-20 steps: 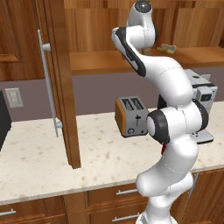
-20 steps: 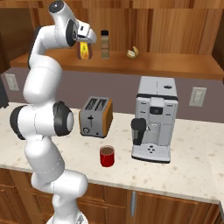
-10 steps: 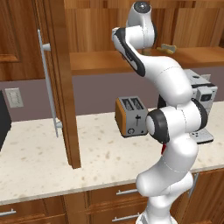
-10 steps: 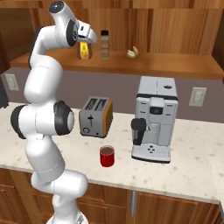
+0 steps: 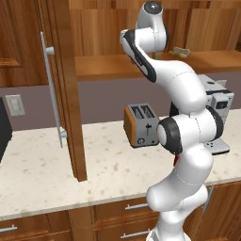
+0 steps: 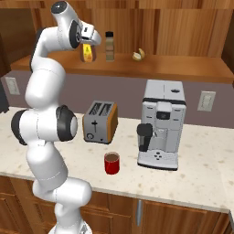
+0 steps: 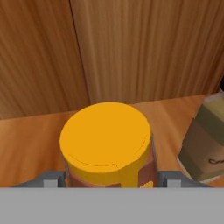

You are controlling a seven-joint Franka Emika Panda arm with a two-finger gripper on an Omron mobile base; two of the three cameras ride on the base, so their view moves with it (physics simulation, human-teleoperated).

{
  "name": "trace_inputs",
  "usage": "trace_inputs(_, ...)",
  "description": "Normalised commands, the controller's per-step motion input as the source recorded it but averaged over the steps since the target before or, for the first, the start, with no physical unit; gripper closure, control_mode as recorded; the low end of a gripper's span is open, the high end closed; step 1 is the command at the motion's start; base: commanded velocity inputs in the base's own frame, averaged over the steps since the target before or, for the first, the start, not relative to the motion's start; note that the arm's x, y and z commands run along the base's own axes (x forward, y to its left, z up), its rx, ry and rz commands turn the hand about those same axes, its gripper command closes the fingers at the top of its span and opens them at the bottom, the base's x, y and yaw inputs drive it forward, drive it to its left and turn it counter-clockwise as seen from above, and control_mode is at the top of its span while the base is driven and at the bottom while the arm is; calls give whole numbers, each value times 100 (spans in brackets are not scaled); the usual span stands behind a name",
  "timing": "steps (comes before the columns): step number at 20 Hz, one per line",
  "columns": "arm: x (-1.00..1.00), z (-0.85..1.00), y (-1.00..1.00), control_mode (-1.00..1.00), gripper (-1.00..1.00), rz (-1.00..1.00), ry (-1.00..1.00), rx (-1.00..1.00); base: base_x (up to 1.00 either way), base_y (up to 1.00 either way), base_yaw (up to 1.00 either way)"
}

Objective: Pick the cinnamon and honey bottle from the cabinet and place them next to the mug.

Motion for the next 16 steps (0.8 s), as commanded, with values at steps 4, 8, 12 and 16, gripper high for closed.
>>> trace_inputs(4,0,0,0,-100,100,0,0,0,0,0,0)
trace_inputs(8,-3,0,0,-100,100,0,0,0,0,0,0)
trace_inputs(12,-43,0,0,-100,100,0,-2,0,0,0,0)
trace_inputs(16,-63,0,-1,-100,100,0,-7,0,0,0,0)
